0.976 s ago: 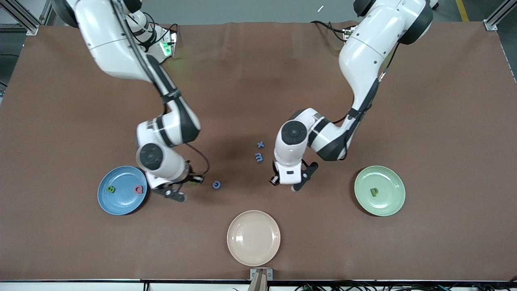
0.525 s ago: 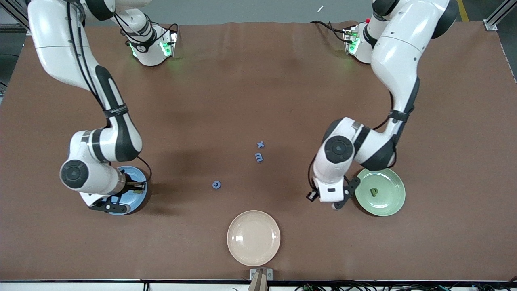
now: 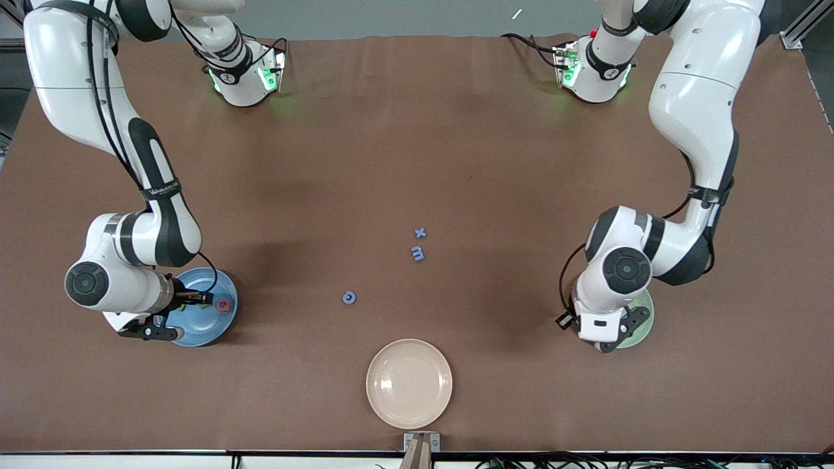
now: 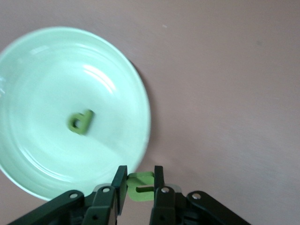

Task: Sort uppercase to blue plate, lowercase to green plate
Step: 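Drop z on the blue plate while the left gripper drops u on green plate, then grasp the blue c with the right gripper while the left gripper reaches blue E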

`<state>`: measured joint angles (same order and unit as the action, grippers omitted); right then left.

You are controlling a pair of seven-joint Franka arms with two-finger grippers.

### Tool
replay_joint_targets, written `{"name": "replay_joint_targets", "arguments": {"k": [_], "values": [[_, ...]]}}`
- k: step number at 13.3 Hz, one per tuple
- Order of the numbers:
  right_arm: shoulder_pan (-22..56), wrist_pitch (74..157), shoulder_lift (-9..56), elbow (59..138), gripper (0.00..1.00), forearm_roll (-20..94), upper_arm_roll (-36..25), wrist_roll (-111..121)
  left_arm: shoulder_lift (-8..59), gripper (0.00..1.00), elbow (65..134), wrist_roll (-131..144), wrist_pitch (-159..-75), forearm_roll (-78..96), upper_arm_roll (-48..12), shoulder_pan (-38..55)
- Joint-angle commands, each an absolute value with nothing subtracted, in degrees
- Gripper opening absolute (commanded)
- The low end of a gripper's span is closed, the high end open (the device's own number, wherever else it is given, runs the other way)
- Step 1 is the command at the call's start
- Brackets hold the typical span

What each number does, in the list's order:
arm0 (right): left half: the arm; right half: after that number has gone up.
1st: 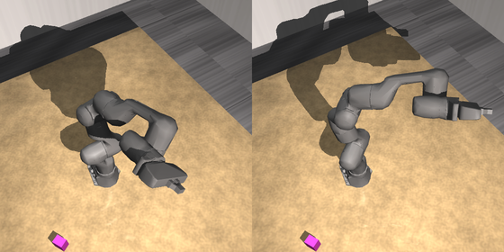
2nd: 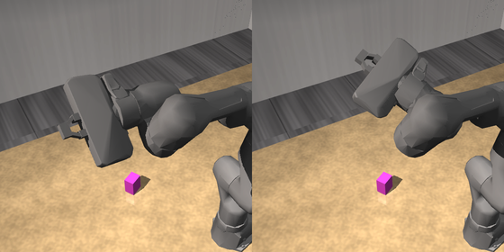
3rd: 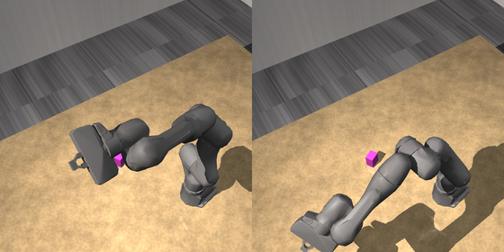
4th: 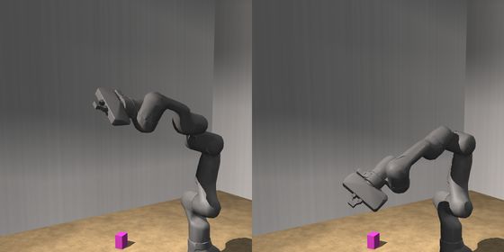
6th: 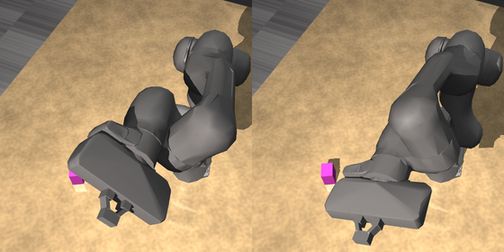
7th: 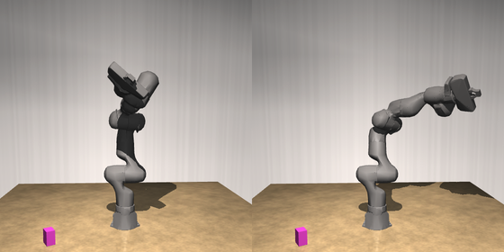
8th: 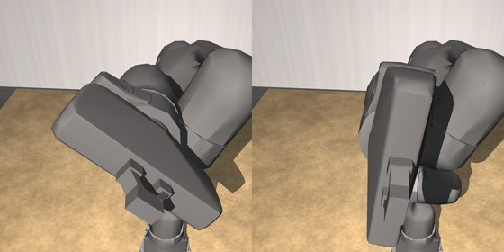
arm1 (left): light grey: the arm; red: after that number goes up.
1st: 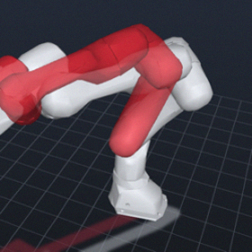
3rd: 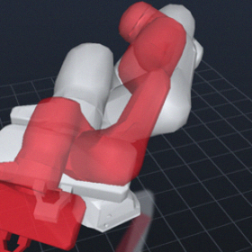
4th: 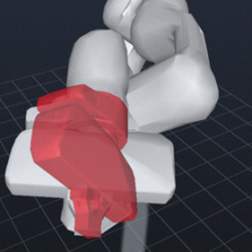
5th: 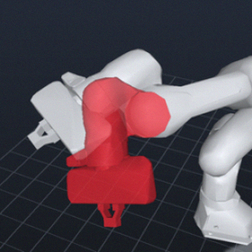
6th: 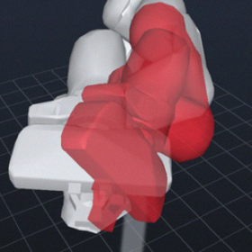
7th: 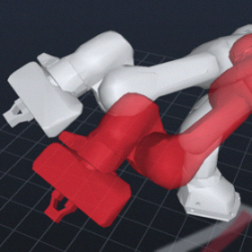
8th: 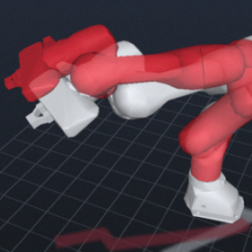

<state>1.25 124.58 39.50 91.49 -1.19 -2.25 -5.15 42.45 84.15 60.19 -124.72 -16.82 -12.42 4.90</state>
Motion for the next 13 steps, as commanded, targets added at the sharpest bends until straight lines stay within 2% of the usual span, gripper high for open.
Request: {"name": "replay_joint_targets", "arguments": {"k": [1, 6, 8, 9, 10, 12, 13], "values": [[2.5, 125.2, 38.3, 92.1, 1.0, -1.5, -1.3, -5.6, 37.6, 0.03, 90.7, 55.4, -124.5, -17.8, -12.9, 2.1], [13.2, 125.5, 38.2, 88.9, 1.0, -0.1, -0.9, -26.8, 38.2, 0.06, 93.2, 51.8, -124.6, -17.8, -13.1, -0.8], [17.7, 125.9, 39.1, 86.8, 1.0, 1.4, -0.8, -36.3, 38.5, 0.13, 93.3, 50.1, -124.6, -17.8, -13.1, -1.4], [19.7, 126.1, 39.8, 86.4, 1.0, 2.5, -0.9, -39.8, 38.8, 0.23, 93.3, 49.8, -124.6, -17.8, -13.1, -1.8], [21.5, 127.4, 40.6, 86.0, 1.0, 3.7, -0.9, -43.2, 38.8, 0.42, 93.2, 49.8, -124.6, -17.8, -13.1, -1.8], [24.6, 130.5, 42.6, 85.7, 1.0, 3.9, -0.9, -49.9, 38.8, 1.0, 93.1, 50.0, -124.6, -17.7, -13.1, -1.7], [25.5, 131.5, 43.7, 85.1, 1.0, 3.9, -0.9, -52.4, 38.7, 1.0, 93.1, 49.8, -124.6, -17.8, -13.2, -1.6]]}}
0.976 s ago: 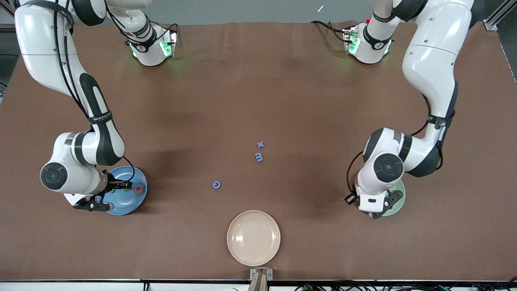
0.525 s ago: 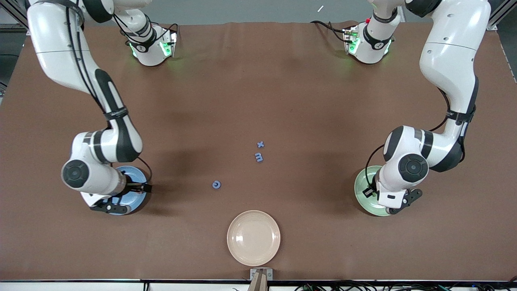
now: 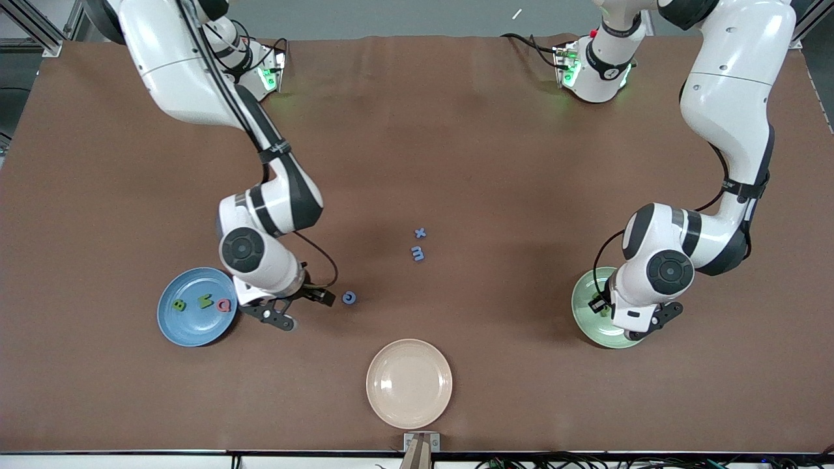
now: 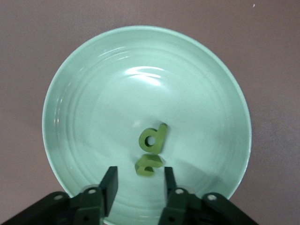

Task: Sort uppercase to blue plate, lowercase to green plate
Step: 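Grasp the blue c with the right gripper while the left gripper reaches blue E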

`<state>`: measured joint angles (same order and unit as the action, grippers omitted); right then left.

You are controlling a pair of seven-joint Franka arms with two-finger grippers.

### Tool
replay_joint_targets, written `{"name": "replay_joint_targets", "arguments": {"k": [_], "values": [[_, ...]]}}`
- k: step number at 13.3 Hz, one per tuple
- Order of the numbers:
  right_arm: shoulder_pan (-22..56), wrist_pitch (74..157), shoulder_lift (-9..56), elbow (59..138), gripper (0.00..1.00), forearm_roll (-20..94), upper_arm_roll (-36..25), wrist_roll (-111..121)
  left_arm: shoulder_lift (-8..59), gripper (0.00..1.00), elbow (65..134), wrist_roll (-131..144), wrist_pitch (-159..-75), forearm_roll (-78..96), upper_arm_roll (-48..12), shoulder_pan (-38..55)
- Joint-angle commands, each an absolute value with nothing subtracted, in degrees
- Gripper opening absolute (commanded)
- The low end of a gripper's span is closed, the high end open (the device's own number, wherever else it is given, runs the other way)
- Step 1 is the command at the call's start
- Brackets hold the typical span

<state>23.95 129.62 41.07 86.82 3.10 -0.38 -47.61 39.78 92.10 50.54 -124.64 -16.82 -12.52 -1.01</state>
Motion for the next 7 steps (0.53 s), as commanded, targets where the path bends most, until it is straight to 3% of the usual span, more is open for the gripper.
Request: {"name": "replay_joint_targets", "arguments": {"k": [1, 7], "values": [[26.4, 131.8, 44.6, 84.8, 1.0, 3.9, -0.9, -54.8, 38.6, 1.0, 93.0, 50.1, -124.6, -17.7, -13.2, -1.3], [28.6, 135.9, 48.8, 82.8, 0.99, 3.7, -0.9, -60.1, 38.1, 1.0, 92.1, 56.8, -124.5, -16.9, -19.7, -0.7]]}}
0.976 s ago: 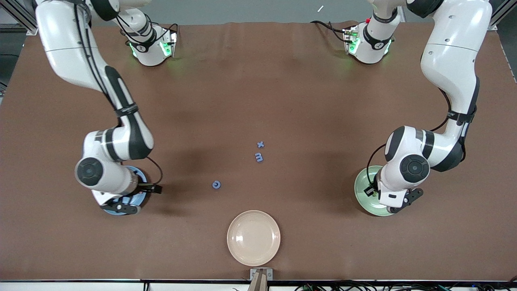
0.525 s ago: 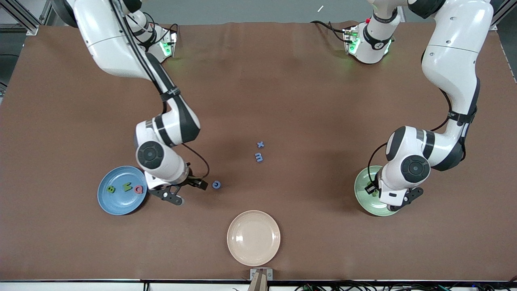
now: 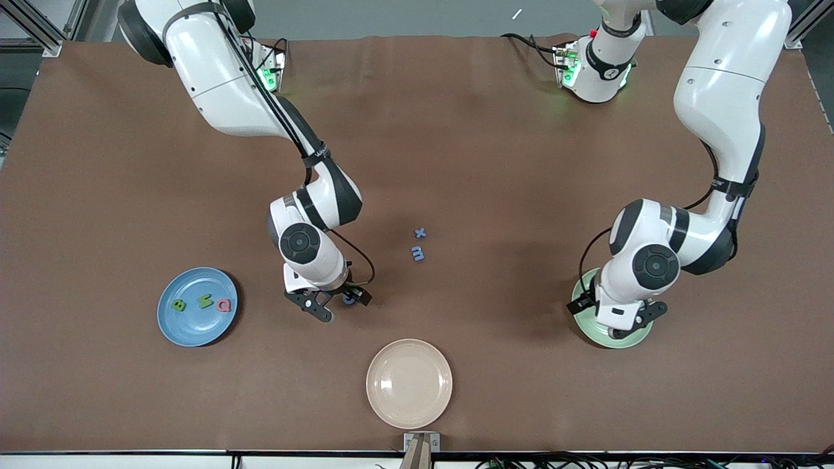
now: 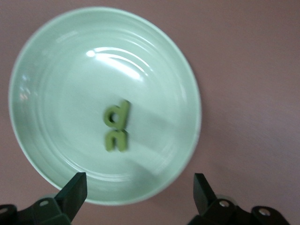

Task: Sort uppercase to blue plate, lowercase to green plate
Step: 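Grasp the blue c with the right gripper while the left gripper reaches blue E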

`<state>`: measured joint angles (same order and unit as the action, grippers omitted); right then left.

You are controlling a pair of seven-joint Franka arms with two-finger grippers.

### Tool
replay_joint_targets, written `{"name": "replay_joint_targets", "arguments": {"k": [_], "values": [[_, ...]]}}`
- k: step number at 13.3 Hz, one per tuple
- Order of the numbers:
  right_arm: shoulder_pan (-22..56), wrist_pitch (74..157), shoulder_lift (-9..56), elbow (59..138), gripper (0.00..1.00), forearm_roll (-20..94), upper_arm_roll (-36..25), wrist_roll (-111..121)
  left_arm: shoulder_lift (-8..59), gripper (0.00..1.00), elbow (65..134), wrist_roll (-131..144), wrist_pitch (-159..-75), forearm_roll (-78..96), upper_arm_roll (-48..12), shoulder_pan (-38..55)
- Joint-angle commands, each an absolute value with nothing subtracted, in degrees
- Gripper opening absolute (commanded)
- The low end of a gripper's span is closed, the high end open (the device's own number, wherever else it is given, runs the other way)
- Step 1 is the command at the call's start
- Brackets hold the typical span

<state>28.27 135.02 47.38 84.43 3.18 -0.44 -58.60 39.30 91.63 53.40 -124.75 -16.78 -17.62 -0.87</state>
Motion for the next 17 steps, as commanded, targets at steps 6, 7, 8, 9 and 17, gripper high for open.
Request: {"name": "replay_joint_targets", "arguments": {"k": [6, 7, 8, 9, 17], "values": [[29.3, 136.8, 50.3, 81.7, 0.59, 3.3, -1.1, -60.1, 39.3, 0.84, 89.8, 62.2, -125.2, -17.0, -21.9, 7.2], [29.3, 136.8, 50.2, 81.7, 0.48, 3.3, -1.1, -60.1, 40.1, 0.81, 89.0, 64.0, -125.2, -16.8, -21.9, 8.9], [29.3, 136.8, 50.2, 81.7, 0.36, 3.2, -1.1, -60.1, 41.1, 0.78, 88.1, 66.2, -125.3, -16.9, -21.9, 10.8], [29.3, 136.8, 50.2, 81.7, 0.22, 3.1, -1.1, -60.1, 42.5, 0.75, 86.2, 68.1, -125.8, -16.9, -21.8, 13.1], [21.8, 116.9, 46.7, 74.0, 0.0, 2.0, -1.6, -46.3, 48.0, 0.66, 81.9, 73.8, -131.3, -17.2, -19.2, 25.3]]}}
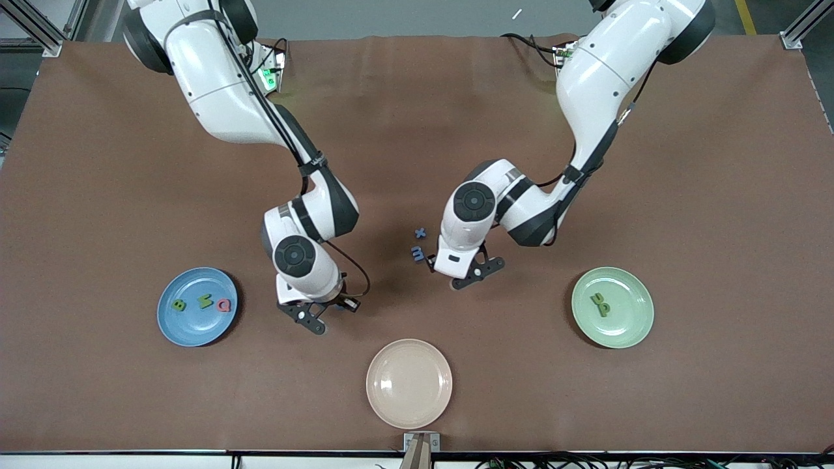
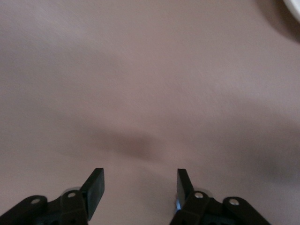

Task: Sort uppercase to blue plate, lowercase to green plate
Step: 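Drop c on the blue plate while the left gripper grasps blue E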

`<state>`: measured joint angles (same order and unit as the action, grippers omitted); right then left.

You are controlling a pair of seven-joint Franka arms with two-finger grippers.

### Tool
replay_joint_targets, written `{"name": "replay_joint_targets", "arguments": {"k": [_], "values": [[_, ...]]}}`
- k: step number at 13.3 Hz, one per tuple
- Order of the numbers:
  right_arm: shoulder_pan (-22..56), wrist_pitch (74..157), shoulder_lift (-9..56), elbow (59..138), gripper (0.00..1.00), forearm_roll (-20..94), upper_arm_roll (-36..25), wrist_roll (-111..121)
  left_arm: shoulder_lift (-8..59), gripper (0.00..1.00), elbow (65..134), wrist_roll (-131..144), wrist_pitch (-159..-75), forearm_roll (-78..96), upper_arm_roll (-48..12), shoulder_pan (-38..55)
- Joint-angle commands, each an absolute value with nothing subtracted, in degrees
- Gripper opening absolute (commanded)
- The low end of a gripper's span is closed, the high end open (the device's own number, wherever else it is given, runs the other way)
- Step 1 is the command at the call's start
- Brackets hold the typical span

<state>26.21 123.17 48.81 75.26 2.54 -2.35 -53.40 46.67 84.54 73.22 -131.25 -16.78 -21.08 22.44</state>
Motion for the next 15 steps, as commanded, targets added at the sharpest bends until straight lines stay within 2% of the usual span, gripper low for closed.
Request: {"name": "replay_joint_targets", "arguments": {"k": [1, 4, 8, 11, 12, 15], "values": [[20.1, 114.7, 44.8, 74.0, 0.0, 2.1, -1.6, -41.7, 48.9, 0.63, 80.6, 73.8, -131.3, -17.2, -19.1, 26.0], [13.5, 109.0, 42.4, 74.4, 0.01, 2.2, -1.4, -26.3, 51.8, 0.6, 76.7, 73.8, -131.3, -17.1, -19.1, 27.5], [5.2, 110.4, 43.0, 75.9, 0.02, 2.1, -1.5, -9.9, 53.5, 0.56, 74.9, 73.8, -132.6, -17.1, -19.1, 28.8], [-0.1, 119.2, 43.9, 79.1, 0.02, 2.1, -1.5, 0.7, 54.6, 0.52, 74.6, 73.8, -134.6, -17.1, -18.9, 30.0], [-1.7, 122.7, 45.1, 79.7, 0.02, 2.2, -1.4, 4.2, 54.8, 0.45, 74.7, 73.8, -134.6, -17.2, -18.6, 30.1], [-3.3, 129.0, 46.9, 81.9, 0.03, 2.9, -1.3, 7.2, 55.5, 0.44, 74.7, 73.8, -134.4, -17.1, -16.7, 32.2]]}}
